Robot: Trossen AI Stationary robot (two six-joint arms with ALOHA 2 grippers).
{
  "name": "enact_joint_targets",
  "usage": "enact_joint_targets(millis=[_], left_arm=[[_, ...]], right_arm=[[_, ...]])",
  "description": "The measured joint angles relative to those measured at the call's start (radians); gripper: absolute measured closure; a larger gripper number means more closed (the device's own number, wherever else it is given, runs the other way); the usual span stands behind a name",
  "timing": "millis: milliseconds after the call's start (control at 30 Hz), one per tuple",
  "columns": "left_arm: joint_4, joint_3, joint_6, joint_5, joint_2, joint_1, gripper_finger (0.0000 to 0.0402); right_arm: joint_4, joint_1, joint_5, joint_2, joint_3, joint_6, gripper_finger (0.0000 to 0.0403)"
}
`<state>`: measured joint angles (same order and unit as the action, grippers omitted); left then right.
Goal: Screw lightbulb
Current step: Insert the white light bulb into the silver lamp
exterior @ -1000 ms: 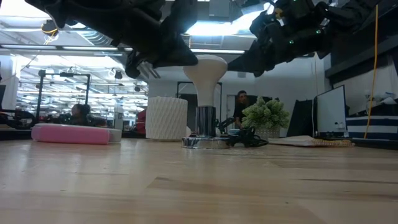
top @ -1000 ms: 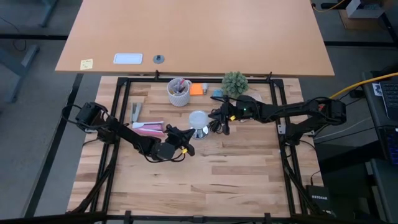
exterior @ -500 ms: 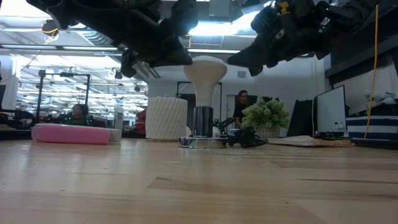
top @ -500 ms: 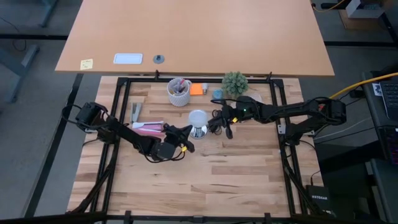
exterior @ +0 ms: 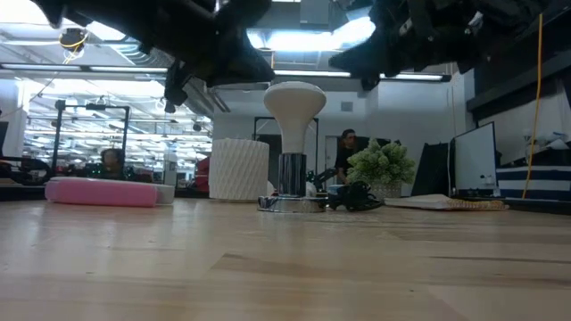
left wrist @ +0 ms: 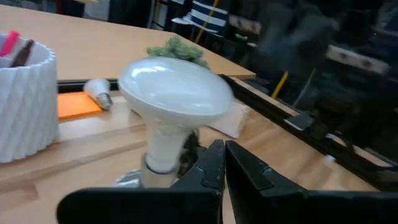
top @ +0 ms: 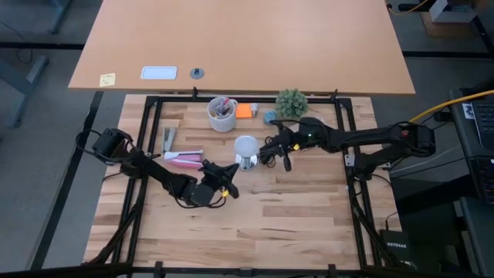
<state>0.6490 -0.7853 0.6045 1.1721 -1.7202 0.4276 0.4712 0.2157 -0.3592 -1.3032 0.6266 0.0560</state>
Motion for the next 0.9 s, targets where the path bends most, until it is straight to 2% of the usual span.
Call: enact_joint_targets(millis=[167, 300, 500, 900], left_arm=[[0.000, 0.000, 0.025, -0.006, 0.001, 0.018, 0.0396], [0.001, 0.000, 0.025, -0.044, 0.001, -0.003, 0.0396], [0.000, 0.000, 0.026, -0.130, 0.001, -0.062, 0.0396], [-0.001, 0.000, -0.002, -0.137, 0.001, -0.096, 0.0396]], right_arm=[[0.003, 0.001, 0.193, 0.053, 0.000, 0.041, 0.0400], [0.005, 0.002, 0.271, 0.041, 0.000, 0.082, 0.0400], [0.012, 0.001, 0.280, -0.019, 0.000, 0.096, 0.0400], [0.075, 0.001, 0.282, -0.084, 0.000, 0.106, 0.0400]])
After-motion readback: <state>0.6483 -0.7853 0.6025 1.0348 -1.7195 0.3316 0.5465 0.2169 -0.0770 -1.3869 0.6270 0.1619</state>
